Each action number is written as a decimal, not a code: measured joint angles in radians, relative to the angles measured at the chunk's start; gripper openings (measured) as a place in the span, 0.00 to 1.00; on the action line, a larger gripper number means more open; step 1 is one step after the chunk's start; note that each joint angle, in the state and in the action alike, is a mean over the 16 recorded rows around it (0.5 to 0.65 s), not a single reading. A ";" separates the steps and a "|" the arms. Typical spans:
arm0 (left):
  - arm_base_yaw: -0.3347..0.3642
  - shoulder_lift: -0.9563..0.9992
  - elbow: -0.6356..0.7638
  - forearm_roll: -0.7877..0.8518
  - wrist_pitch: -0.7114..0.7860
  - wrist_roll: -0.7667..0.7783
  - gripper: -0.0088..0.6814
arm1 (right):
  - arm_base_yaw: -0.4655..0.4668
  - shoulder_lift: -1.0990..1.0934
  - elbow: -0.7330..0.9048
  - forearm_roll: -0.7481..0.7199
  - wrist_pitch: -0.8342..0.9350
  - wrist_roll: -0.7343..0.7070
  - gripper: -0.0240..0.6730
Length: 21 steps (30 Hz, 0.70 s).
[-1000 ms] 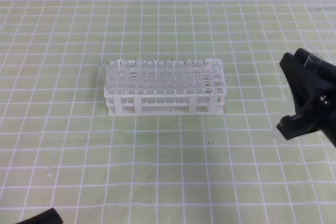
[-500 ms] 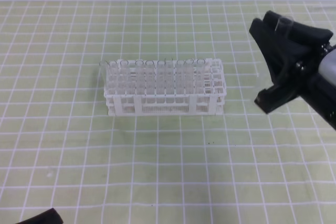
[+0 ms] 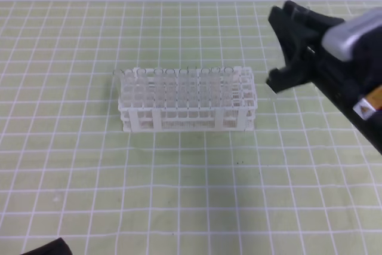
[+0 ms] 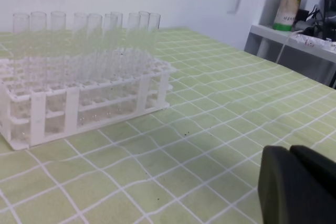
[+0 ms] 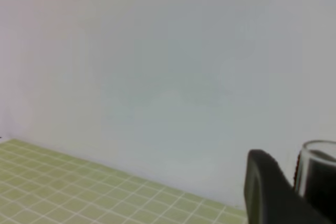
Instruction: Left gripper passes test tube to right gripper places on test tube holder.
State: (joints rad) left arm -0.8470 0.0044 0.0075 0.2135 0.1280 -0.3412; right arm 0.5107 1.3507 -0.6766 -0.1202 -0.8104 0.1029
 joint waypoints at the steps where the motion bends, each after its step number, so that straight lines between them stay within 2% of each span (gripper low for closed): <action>1: 0.000 0.000 0.000 0.000 0.000 0.000 0.01 | 0.000 0.020 -0.015 0.000 -0.007 -0.003 0.05; 12: 0.000 -0.001 -0.004 -0.001 0.002 0.000 0.01 | -0.015 0.254 -0.190 0.000 -0.076 -0.018 0.05; 21: 0.000 0.000 0.001 0.000 0.000 0.000 0.01 | -0.042 0.400 -0.265 -0.013 -0.125 0.025 0.05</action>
State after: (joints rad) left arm -0.8470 0.0049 0.0087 0.2138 0.1280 -0.3412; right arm 0.4684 1.7507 -0.9419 -0.1330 -0.9350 0.1279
